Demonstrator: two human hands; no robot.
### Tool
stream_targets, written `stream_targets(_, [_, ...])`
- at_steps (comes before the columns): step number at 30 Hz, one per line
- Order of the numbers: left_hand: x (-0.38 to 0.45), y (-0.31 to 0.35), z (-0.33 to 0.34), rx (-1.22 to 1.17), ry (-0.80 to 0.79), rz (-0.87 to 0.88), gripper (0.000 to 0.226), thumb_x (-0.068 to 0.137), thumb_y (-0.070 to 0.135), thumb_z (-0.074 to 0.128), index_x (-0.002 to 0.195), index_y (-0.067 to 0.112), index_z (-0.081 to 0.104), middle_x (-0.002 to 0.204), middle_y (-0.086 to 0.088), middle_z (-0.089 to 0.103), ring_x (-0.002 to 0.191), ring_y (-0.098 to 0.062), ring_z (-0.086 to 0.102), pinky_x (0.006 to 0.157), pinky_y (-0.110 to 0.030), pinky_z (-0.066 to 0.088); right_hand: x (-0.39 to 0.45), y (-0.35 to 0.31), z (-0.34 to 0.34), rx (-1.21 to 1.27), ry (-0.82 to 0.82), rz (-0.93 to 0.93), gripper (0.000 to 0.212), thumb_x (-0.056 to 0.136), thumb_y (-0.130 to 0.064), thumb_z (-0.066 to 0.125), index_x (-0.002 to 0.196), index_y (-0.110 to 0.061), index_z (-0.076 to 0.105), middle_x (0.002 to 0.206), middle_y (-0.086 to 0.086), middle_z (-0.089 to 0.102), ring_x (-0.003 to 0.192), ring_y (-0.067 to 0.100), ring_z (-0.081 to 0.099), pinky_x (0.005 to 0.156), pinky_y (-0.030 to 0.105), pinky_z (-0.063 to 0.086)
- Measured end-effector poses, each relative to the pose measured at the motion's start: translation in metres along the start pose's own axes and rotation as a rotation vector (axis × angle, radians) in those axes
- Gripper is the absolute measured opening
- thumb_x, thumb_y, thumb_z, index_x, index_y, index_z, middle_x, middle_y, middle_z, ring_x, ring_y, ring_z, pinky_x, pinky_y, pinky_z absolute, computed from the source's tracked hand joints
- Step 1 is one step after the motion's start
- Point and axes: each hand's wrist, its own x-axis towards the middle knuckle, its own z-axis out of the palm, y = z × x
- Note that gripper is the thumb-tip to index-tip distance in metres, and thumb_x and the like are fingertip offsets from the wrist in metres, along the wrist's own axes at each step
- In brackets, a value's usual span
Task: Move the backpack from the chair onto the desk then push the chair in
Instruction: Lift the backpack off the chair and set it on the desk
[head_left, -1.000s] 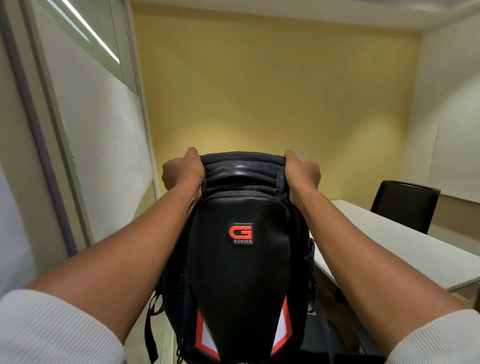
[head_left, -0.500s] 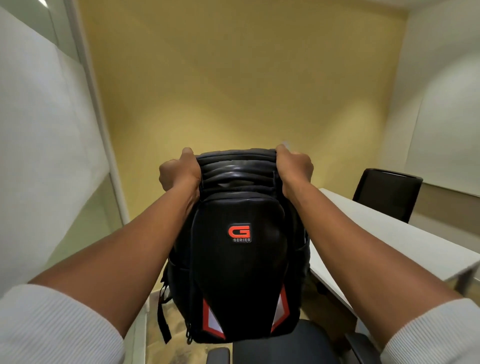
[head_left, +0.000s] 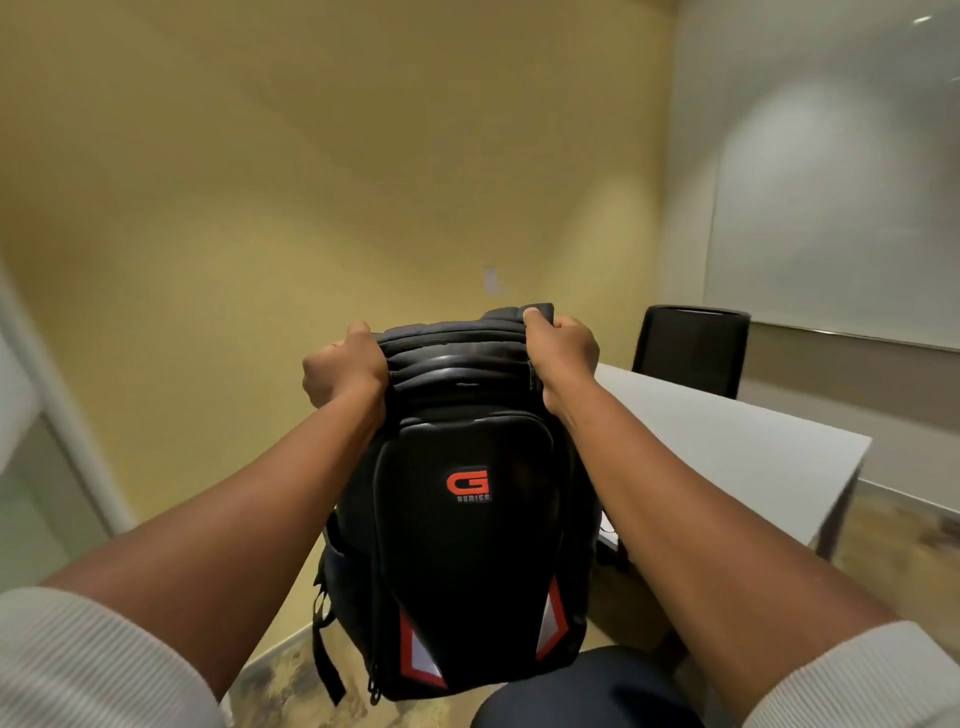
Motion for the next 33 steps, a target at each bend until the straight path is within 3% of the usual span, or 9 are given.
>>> stream_targets(5, [0.032, -0.003, 0.025, 0.055, -0.062, 0.027, 0.034, 0.071, 0.042, 0.055, 0.052, 0.014, 0.053, 0.058, 0.0, 0.052, 0.066, -0.035, 0.054, 0.064, -0.035, 0.039, 0.019, 0.009, 0.021, -0.011, 0.036, 0.031, 0.026, 0.087, -0.041, 0.058, 0.076, -0.018, 0.057, 0.09, 0.004, 0.064, 0.082, 0.025, 0.059, 0.077, 0.039, 0.051])
stream_targets(8, [0.05, -0.009, 0.039, 0.063, -0.057, 0.046, 0.037, 0.072, 0.043, 0.055, 0.05, 0.013, 0.053, 0.057, -0.001, 0.052, 0.067, -0.036, 0.054, 0.064, -0.035, 0.038, 0.035, 0.015, 0.036, -0.04, -0.004, 0.043, 0.028, 0.088, -0.043, 0.061, 0.089, -0.016, 0.065, 0.099, 0.005, 0.068, 0.092, 0.025, 0.064, 0.086, 0.041, 0.056])
stream_targets(11, [0.073, -0.022, 0.051, 0.045, -0.062, 0.031, 0.039, 0.072, 0.043, 0.054, 0.048, 0.012, 0.051, 0.056, -0.003, 0.053, 0.062, -0.035, 0.053, 0.063, -0.036, 0.038, 0.047, 0.023, 0.056, -0.058, -0.004, 0.056, 0.026, 0.088, -0.044, 0.062, 0.088, -0.019, 0.066, 0.099, 0.004, 0.069, 0.094, 0.025, 0.064, 0.09, 0.044, 0.056])
stream_targets(17, [0.143, -0.062, 0.081, 0.054, -0.068, -0.03, 0.04, 0.072, 0.043, 0.052, 0.048, 0.011, 0.051, 0.058, -0.002, 0.054, 0.068, -0.037, 0.056, 0.066, -0.038, 0.046, 0.08, 0.045, 0.123, -0.053, -0.008, 0.098, 0.021, 0.082, -0.04, 0.068, 0.083, -0.019, 0.066, 0.091, 0.003, 0.07, 0.085, 0.022, 0.067, 0.075, 0.036, 0.06])
stream_targets(22, [0.227, -0.095, 0.118, 0.037, -0.101, -0.093, 0.037, 0.071, 0.042, 0.053, 0.051, 0.011, 0.054, 0.064, -0.005, 0.059, 0.065, -0.035, 0.055, 0.066, -0.034, 0.041, 0.123, 0.067, 0.201, -0.068, 0.088, 0.123, 0.027, 0.075, -0.035, 0.072, 0.085, -0.009, 0.069, 0.089, 0.008, 0.072, 0.082, 0.027, 0.069, 0.077, 0.042, 0.061])
stream_targets(24, [0.258, -0.104, 0.133, 0.045, -0.122, -0.074, 0.038, 0.075, 0.042, 0.053, 0.051, 0.011, 0.053, 0.062, -0.004, 0.056, 0.067, -0.035, 0.055, 0.066, -0.034, 0.04, 0.142, 0.073, 0.232, -0.073, 0.123, 0.136, 0.024, 0.075, -0.031, 0.071, 0.082, -0.008, 0.069, 0.087, 0.009, 0.072, 0.077, 0.026, 0.068, 0.072, 0.04, 0.06])
stream_targets(29, [0.326, -0.112, 0.182, 0.07, -0.206, -0.005, 0.045, 0.075, 0.041, 0.05, 0.046, 0.007, 0.05, 0.049, -0.004, 0.049, 0.048, -0.024, 0.044, 0.06, -0.033, 0.035, 0.193, 0.082, 0.291, -0.073, 0.263, 0.154, 0.018, 0.076, -0.026, 0.066, 0.077, -0.007, 0.065, 0.083, 0.008, 0.069, 0.067, 0.022, 0.06, 0.058, 0.032, 0.049])
stream_targets(33, [0.37, -0.117, 0.225, 0.081, -0.248, 0.033, 0.046, 0.077, 0.039, 0.049, 0.046, 0.006, 0.047, 0.049, -0.007, 0.046, 0.05, -0.029, 0.042, 0.059, -0.033, 0.035, 0.24, 0.086, 0.33, -0.071, 0.317, 0.164, 0.018, 0.078, -0.023, 0.065, 0.083, -0.006, 0.067, 0.083, 0.005, 0.066, 0.067, 0.02, 0.06, 0.054, 0.028, 0.046])
